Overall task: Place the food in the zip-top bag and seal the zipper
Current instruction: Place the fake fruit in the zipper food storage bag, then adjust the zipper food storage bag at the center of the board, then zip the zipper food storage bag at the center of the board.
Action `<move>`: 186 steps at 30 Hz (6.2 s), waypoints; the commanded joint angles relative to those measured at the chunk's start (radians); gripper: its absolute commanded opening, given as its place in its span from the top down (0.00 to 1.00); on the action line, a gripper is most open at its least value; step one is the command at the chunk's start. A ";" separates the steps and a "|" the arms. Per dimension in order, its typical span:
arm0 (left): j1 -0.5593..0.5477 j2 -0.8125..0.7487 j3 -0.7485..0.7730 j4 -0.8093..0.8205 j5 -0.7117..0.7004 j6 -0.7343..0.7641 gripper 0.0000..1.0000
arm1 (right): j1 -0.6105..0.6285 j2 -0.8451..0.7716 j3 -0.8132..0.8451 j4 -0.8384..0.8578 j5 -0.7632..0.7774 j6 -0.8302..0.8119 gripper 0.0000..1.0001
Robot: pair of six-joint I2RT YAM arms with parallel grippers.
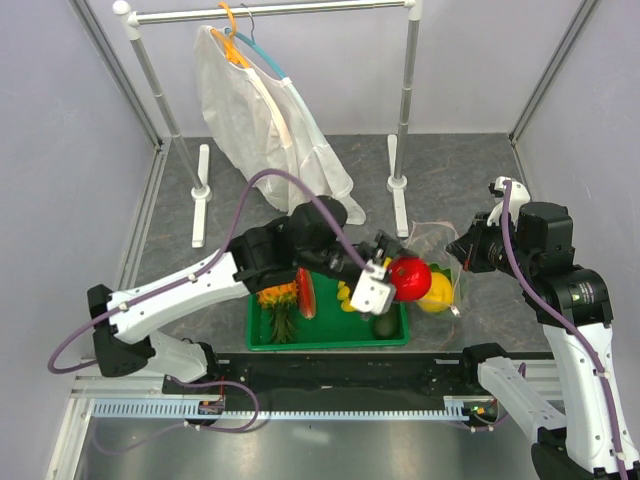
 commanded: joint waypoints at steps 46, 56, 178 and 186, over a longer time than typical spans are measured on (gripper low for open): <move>0.001 0.252 0.096 -0.248 -0.138 0.389 0.46 | 0.000 -0.004 0.050 0.012 0.001 -0.011 1.00; -0.009 0.221 0.220 0.103 -0.184 0.052 0.98 | 0.000 0.041 0.179 0.010 0.212 -0.113 1.00; 0.314 0.451 0.278 0.240 0.203 -0.924 0.98 | -0.002 -0.340 -0.315 0.397 -0.130 -0.562 0.41; 0.314 0.442 0.264 0.240 0.217 -0.925 0.98 | 0.000 -0.356 -0.381 0.490 -0.169 -0.587 0.60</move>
